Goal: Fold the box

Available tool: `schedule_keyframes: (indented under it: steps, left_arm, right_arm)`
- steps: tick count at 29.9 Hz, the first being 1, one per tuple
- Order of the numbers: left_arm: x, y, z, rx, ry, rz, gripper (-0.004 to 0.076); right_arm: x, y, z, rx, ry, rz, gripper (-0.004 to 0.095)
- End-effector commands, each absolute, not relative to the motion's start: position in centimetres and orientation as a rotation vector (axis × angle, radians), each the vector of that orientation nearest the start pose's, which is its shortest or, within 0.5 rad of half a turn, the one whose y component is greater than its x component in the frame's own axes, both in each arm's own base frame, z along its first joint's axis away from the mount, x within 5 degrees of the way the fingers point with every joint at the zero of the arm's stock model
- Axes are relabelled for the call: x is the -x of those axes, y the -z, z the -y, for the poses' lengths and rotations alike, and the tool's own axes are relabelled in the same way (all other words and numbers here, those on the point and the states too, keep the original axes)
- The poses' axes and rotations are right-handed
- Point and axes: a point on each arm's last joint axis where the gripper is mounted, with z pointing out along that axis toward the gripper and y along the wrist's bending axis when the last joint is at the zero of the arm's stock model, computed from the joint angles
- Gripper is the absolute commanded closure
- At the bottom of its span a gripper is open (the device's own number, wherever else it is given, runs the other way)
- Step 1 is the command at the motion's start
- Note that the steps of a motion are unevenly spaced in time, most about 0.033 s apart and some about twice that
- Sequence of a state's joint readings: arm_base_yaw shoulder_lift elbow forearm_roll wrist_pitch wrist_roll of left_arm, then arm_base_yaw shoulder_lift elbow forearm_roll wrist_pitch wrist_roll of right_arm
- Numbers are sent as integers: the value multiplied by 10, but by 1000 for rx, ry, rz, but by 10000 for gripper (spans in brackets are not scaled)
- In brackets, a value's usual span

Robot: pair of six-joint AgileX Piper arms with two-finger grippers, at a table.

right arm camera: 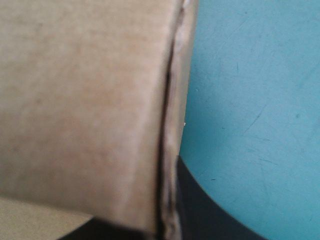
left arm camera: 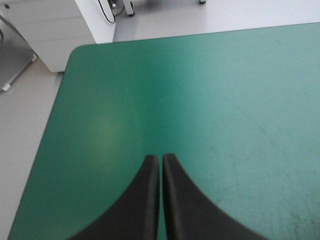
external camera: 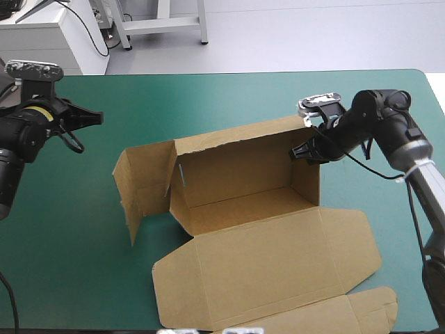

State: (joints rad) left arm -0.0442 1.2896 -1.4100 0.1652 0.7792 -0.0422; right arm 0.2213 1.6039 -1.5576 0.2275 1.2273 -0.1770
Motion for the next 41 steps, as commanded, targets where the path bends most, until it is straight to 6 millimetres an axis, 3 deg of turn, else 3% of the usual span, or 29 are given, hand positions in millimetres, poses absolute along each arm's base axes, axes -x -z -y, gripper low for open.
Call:
schedule_keyframes:
  steps: [1,6,11,18,22,29,32,36,41]
  left_arm:
    - [-266,-448,-11,-28,-48,-2064,721]
    - [-262,-443,-20,-7,-17,-2136,721]
    - [-262,-439,-16,-37,22,-2158,721]
    - [-272,-415,-17,-44,33,-2252,721]
    - [-282,-404,-18,-46,39,-2299,721]
    - [-288,-397,-19,-44,43,-2323,721]
    - [-288,-397,-19,-45,43,-2325,721]
    - [-287,-396,-18,-46,46,-2339,721]
    - [-287,-396,-18,-60,40,-2338,722]
  right_arm:
    - [-330,-367,-97,462,-394,-2669,908]
    - [-362,-338,-104,481,-390,-2715,904]
    - [-386,-319,-109,441,-386,-2669,822]
    - [-400,-314,-110,395,-374,-2585,550]
    - [-402,-327,-110,402,-366,-2550,513]
    - [-393,-387,-100,489,-205,-2518,513]
    - [-392,-404,-97,474,-167,-2472,513]
    - [-393,-407,-97,379,-207,-2476,515]
    - [-399,-394,-102,378,-257,-2514,515]
